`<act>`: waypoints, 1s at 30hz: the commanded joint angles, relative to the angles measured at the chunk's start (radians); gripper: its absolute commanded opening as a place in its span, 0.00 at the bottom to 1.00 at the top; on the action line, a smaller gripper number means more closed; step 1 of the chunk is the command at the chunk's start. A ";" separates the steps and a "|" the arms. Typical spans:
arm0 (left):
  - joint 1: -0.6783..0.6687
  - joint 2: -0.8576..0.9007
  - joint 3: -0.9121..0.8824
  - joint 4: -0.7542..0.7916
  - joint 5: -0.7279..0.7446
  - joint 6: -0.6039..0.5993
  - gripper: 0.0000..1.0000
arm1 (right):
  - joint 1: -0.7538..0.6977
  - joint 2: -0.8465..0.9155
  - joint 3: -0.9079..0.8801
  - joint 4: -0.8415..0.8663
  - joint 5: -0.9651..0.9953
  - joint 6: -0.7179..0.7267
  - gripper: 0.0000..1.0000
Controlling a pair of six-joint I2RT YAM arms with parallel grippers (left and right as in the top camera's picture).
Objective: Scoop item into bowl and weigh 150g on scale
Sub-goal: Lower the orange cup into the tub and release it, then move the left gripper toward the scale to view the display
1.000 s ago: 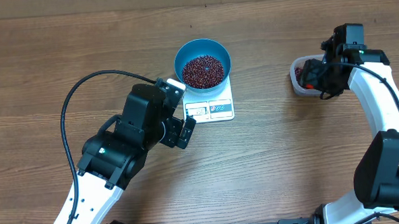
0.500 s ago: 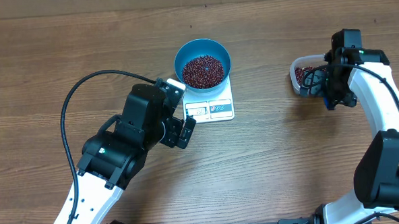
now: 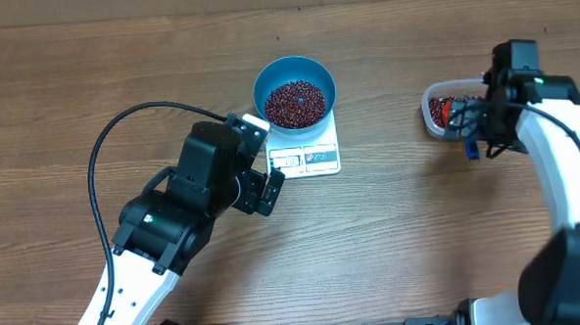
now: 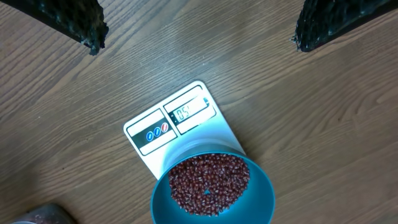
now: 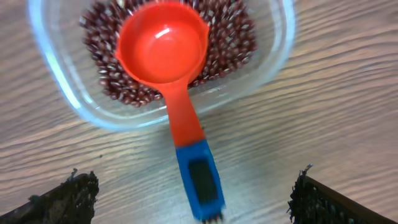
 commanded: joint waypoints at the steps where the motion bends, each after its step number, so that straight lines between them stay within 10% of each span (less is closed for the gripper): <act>1: 0.006 -0.010 0.013 0.001 0.015 0.016 0.99 | 0.003 -0.145 -0.001 -0.018 0.018 -0.024 1.00; 30: 0.006 -0.009 0.013 0.001 0.015 0.016 0.99 | 0.004 -0.373 -0.001 -0.042 0.014 -0.017 1.00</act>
